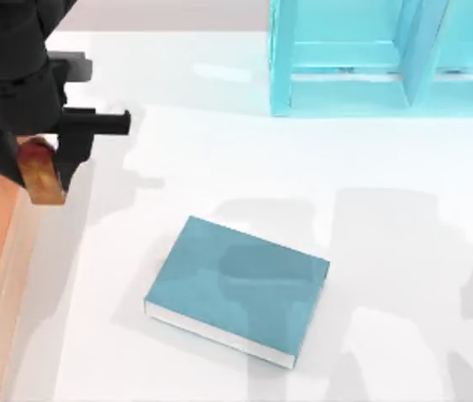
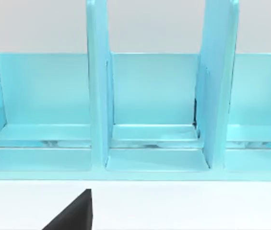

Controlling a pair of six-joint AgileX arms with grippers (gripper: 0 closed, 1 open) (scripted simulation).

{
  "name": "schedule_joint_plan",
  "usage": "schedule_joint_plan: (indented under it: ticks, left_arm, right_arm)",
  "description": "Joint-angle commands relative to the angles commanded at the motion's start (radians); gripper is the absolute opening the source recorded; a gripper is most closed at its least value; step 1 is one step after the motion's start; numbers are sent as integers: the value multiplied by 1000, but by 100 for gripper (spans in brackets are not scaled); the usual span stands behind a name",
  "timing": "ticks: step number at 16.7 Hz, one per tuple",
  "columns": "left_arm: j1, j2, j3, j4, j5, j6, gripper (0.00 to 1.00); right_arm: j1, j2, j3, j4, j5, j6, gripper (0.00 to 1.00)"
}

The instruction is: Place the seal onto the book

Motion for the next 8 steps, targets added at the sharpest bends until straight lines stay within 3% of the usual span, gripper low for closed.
schedule_joint_plan:
  ticks: [5,8]
  left_arm:
    - [-324,102,-11,113,8,-320,0]
    - [-457,130,-18,201,12,-454,0]
  right_arm:
    - [0,0,0,0,0,0,100]
    - [0,0,0,0,0,0,100]
